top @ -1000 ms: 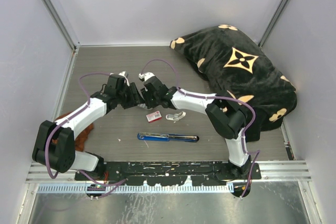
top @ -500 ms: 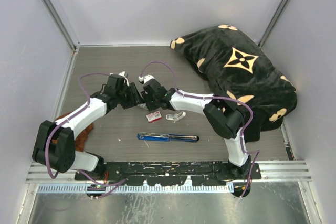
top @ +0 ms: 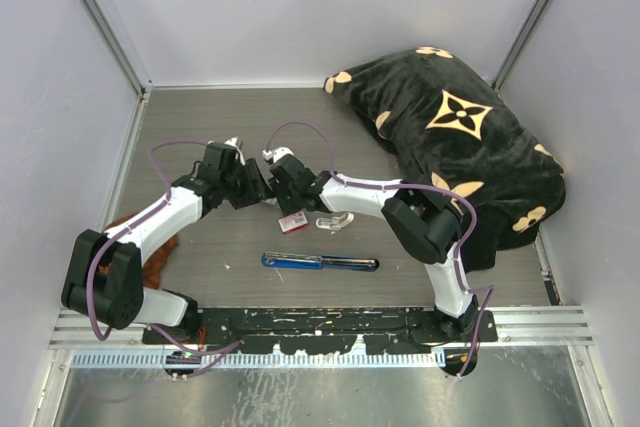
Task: Load the staples into the stapler
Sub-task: Pick up the staple from the staple box.
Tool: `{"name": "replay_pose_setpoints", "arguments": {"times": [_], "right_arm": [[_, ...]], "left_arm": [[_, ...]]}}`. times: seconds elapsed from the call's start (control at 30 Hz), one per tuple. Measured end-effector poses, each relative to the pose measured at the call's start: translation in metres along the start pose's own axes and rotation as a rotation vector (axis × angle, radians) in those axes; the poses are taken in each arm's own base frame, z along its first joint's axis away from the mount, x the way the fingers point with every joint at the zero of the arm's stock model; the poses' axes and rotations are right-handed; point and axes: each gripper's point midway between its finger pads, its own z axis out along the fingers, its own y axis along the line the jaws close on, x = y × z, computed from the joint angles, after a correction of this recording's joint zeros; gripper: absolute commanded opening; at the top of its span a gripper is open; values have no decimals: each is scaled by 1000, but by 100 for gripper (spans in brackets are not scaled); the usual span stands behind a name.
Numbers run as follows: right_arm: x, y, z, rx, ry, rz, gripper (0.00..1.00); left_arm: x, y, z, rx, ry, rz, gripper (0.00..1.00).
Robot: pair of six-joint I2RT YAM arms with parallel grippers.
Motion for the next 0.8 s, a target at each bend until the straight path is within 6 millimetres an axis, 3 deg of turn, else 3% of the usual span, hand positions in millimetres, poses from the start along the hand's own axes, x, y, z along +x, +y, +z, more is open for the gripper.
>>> {"name": "replay_pose_setpoints", "arguments": {"times": [0.13, 0.33, 0.53, 0.63, 0.8], "right_arm": [[1, 1, 0, 5, -1, -3, 25], [1, 1, 0, 12, -4, -6, 21], [-1, 4, -5, -13, 3, -3, 21], [-10, 7, -20, -61, -2, 10, 21], [-46, 8, -66, -190, -73, 64, 21]], "left_arm": [[0, 0, 0, 0, -1, 0, 50], [-1, 2, -1, -1, -6, -4, 50], [-11, -5, -22, 27, -61, 20, 54], [-18, -10, -40, 45, -96, 49, 55], [-30, -22, -69, 90, -169, 123, 58]]}}
